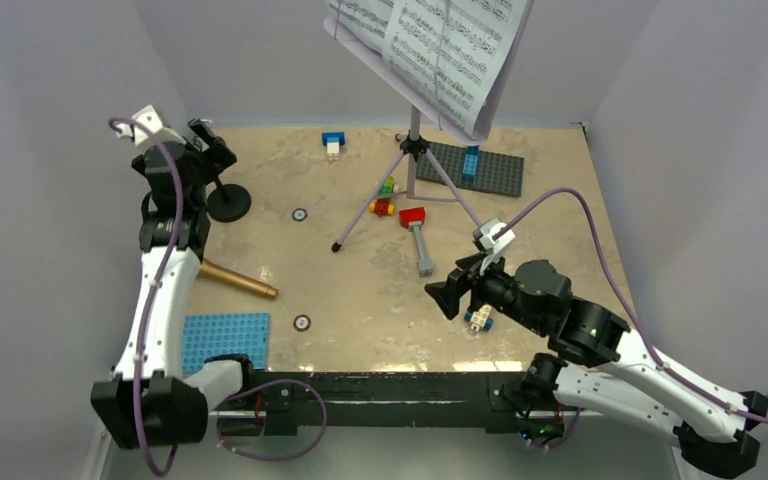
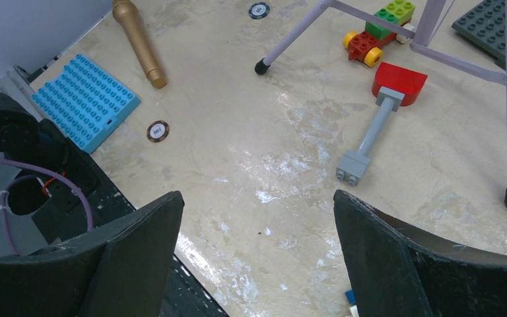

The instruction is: Pack up the instrument practice props

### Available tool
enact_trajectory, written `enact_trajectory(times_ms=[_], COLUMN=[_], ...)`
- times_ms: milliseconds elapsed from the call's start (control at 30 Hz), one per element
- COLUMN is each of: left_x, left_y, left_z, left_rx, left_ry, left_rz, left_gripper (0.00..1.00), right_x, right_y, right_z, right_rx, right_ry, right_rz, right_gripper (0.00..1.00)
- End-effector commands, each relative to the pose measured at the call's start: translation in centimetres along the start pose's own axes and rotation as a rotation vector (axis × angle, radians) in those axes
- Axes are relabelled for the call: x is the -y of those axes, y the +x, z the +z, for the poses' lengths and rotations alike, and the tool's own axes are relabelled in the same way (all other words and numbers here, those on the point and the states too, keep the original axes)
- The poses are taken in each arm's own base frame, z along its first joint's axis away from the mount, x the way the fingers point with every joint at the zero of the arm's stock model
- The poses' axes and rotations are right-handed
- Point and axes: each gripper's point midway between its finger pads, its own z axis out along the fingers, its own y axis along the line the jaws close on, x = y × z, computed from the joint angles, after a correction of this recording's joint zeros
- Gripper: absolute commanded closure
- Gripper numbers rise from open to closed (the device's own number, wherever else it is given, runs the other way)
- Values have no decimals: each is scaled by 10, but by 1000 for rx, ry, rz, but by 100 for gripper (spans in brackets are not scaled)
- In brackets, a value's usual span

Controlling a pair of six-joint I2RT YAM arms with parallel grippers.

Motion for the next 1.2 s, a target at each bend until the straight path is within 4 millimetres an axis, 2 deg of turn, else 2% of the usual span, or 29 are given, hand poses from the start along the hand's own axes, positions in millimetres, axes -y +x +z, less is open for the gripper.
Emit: enact_trajectory(times_ms=[0,100,200,300,367,467,567,633,800,933,1033,1167], left_x=[29,57,100,139,164,200,223,232,241,252,258,264], left_y=[25,26,24,43,63,82,99,116,159,189,207,219], left_z=[-44,-71,-95,-119,-131,-149,-154,-142,-108,-98,-86,-67], left_rx=[-107,-124,-135,-223,-269,-291,-325,-354,-299,-265,-281,-279], left_ry=[174,361,669,919,985,1075,1171,1171,1119,1135,1125,1084], left_rz=[-219,-326,-373,-333,-239,-112,-44,33,243,390,448,489], left_gripper=[0,0,0,0,0,0,0,0,0,4,9,15], right_x=[-6,-4,0,7,14,19,24,27,33,37,39,41], right_y=[-6,3,11,18,21,25,26,26,24,28,29,28], right_z=[-4,-1,3,7,8,8,5,4,-1,-2,-3,-6], right_rx=[9,-12,-22,-32,-32,-29,-27,-28,-19,-29,-32,-35], right_ry=[-21,-11,-4,-1,-2,-5,17,34,67,87,95,109], right_rz=[76,120,185,266,319,359,358,352,339,328,318,305], right_gripper=[11,11,11,11,11,11,11,11,11,11,11,11])
